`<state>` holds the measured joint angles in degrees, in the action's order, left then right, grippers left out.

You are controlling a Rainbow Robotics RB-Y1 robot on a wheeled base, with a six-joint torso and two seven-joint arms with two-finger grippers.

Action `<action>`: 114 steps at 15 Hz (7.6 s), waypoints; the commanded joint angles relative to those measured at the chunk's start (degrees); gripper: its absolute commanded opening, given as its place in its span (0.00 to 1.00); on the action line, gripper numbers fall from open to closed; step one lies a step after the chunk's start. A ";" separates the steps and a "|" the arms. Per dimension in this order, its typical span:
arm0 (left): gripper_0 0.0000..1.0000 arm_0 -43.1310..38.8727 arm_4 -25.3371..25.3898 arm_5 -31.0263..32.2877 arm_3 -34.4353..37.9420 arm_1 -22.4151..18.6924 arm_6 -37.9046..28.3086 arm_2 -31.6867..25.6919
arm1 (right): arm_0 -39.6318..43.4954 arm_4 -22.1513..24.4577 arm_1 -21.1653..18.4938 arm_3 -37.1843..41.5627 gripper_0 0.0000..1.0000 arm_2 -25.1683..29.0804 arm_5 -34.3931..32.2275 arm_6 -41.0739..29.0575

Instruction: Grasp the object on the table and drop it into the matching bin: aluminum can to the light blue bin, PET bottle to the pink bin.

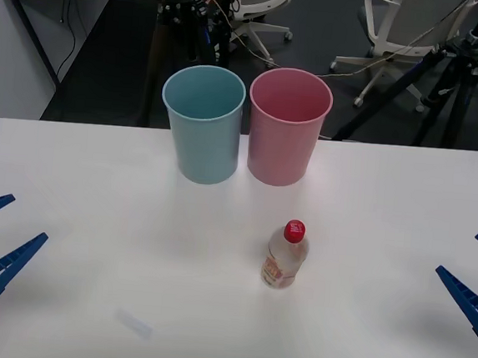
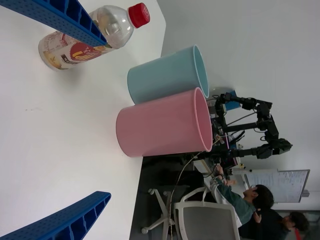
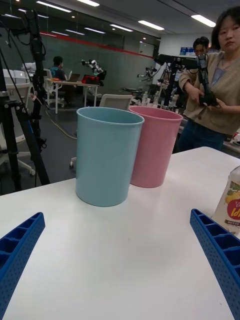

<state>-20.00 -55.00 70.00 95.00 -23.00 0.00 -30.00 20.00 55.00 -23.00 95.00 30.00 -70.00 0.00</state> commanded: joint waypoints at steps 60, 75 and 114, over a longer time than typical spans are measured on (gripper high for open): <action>1.00 0.00 0.00 0.00 0.00 0.00 0.00 0.00 | -20.53 -2.27 7.97 -24.86 1.00 -38.17 14.98 36.03; 1.00 0.00 0.00 0.00 0.00 0.00 0.00 0.00 | -21.23 -2.27 7.79 -24.86 0.00 -38.70 15.42 36.03; 1.00 0.00 0.00 0.00 0.00 0.00 0.00 0.00 | -0.75 -63.88 -49.69 42.28 0.00 -23.76 69.38 24.78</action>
<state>-20.00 -55.00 70.00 95.00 -23.00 0.00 -30.00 21.60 -7.56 -71.70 138.06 6.86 -1.78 25.04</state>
